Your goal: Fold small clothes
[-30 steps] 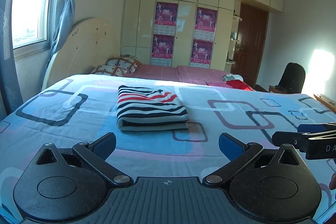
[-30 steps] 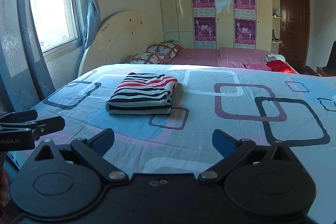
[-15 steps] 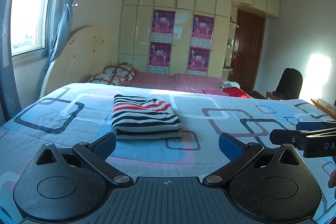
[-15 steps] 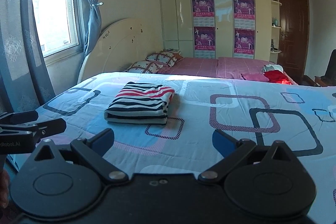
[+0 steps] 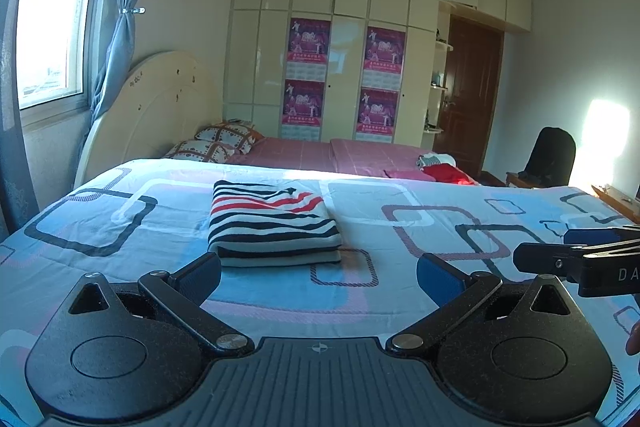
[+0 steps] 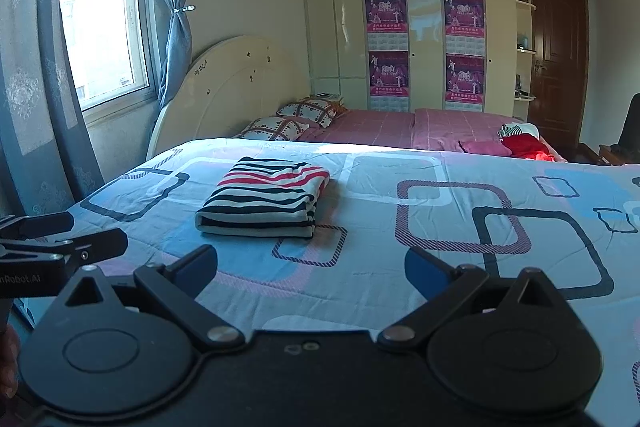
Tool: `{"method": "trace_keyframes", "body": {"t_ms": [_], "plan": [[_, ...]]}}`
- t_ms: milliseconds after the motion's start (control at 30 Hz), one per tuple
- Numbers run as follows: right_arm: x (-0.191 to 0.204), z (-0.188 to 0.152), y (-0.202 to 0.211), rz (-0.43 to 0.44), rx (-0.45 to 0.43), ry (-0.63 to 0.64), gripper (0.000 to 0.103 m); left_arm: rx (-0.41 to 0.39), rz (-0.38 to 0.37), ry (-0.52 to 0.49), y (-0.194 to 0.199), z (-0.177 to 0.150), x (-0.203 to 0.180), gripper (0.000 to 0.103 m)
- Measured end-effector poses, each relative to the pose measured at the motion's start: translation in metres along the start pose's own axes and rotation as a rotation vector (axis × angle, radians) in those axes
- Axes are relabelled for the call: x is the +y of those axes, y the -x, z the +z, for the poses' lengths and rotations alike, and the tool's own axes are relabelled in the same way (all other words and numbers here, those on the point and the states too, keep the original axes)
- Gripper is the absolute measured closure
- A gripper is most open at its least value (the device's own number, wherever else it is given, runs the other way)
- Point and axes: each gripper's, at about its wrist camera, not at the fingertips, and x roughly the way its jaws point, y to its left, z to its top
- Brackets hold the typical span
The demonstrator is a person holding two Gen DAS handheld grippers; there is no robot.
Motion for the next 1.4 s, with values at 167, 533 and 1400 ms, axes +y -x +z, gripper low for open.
{"method": "trace_keyframes", "body": {"t_ms": [167, 533, 1400], "plan": [[-0.0006, 0.0009, 0.0003, 0.005, 0.0, 0.001, 0.003, -0.003, 0.004, 0.001, 0.0016, 0.0023, 0.0022, 0.0], [0.0018, 0.0033, 0.0012, 0.014, -0.008, 0.006, 0.003, -0.011, 0.006, -0.01, 0.0049, 0.0052, 0.0009, 0.0], [0.0036, 0.006, -0.0015, 0.015, -0.008, 0.003, 0.003, -0.014, 0.0, -0.043, 0.0007, 0.0072, -0.006, 0.0]]}}
